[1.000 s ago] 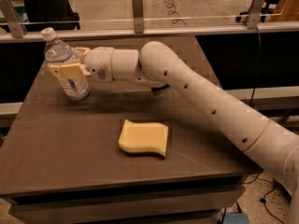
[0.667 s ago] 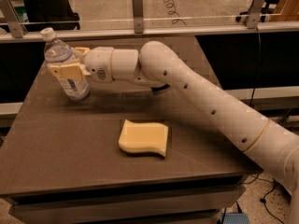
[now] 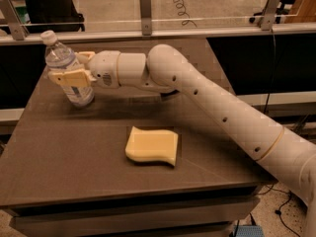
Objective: Place blue plastic bottle upright
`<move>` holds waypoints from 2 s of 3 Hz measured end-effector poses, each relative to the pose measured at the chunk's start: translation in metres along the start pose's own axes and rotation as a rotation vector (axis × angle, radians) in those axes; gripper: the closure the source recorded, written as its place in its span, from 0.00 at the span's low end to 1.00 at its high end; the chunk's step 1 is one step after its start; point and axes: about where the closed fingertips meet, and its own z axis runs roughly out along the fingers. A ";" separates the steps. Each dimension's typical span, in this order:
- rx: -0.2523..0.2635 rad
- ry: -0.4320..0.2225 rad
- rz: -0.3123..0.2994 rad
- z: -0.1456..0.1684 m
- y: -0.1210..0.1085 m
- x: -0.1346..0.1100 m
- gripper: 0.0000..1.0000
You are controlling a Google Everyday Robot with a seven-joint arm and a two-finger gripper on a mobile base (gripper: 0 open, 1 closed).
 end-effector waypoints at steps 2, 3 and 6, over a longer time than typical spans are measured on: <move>-0.066 -0.009 -0.007 -0.027 -0.011 0.004 0.00; -0.097 -0.030 -0.017 -0.044 -0.016 0.009 0.00; -0.289 -0.138 -0.102 -0.143 -0.046 0.058 0.00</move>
Offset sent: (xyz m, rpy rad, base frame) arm -0.0177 -0.0466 0.0064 -0.0263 -0.0396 -0.1117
